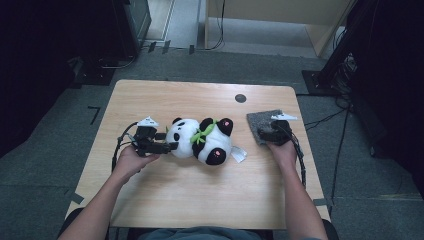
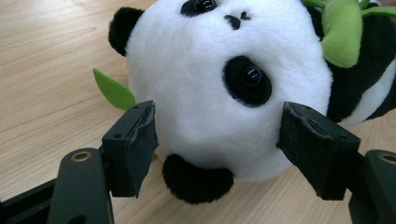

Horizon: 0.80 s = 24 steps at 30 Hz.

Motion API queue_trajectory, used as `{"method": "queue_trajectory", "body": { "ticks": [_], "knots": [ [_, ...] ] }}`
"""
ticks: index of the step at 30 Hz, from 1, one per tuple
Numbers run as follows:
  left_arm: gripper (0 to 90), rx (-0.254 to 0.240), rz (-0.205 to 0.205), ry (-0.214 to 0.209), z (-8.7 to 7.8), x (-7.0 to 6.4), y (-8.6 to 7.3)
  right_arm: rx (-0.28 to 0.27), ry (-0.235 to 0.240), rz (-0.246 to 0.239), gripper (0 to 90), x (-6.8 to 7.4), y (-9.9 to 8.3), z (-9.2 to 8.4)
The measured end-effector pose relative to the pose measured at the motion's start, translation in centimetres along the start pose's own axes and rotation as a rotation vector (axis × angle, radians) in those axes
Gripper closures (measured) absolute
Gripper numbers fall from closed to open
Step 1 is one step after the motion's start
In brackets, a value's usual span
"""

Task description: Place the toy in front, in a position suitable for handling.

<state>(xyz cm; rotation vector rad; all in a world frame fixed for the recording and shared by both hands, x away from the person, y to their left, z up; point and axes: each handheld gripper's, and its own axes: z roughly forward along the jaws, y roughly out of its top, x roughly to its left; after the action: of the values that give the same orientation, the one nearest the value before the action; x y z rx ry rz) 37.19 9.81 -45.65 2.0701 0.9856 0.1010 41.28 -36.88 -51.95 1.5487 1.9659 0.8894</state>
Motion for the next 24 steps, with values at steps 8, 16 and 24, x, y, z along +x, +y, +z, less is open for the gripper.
{"method": "queue_trajectory", "body": {
  "ticks": [8, 16, 24],
  "knots": [
    [27.6, 0.0, 0.0, -0.003, 0.0, 0.1, 0.0, -0.004, 0.004, 0.002, 55.2, 0.1, -0.1, -0.4],
    [27.7, -0.007, 0.006, -0.003, 0.0, 0.1, 0.0, 0.033, -0.001, 0.008, 75.5, 0.0, 0.3, -0.8],
    [27.0, -0.004, 0.0, -0.001, 0.0, 0.1, 0.1, 0.111, 0.024, -0.004, 78.4, 0.2, 1.4, -1.5]
  ]
}}
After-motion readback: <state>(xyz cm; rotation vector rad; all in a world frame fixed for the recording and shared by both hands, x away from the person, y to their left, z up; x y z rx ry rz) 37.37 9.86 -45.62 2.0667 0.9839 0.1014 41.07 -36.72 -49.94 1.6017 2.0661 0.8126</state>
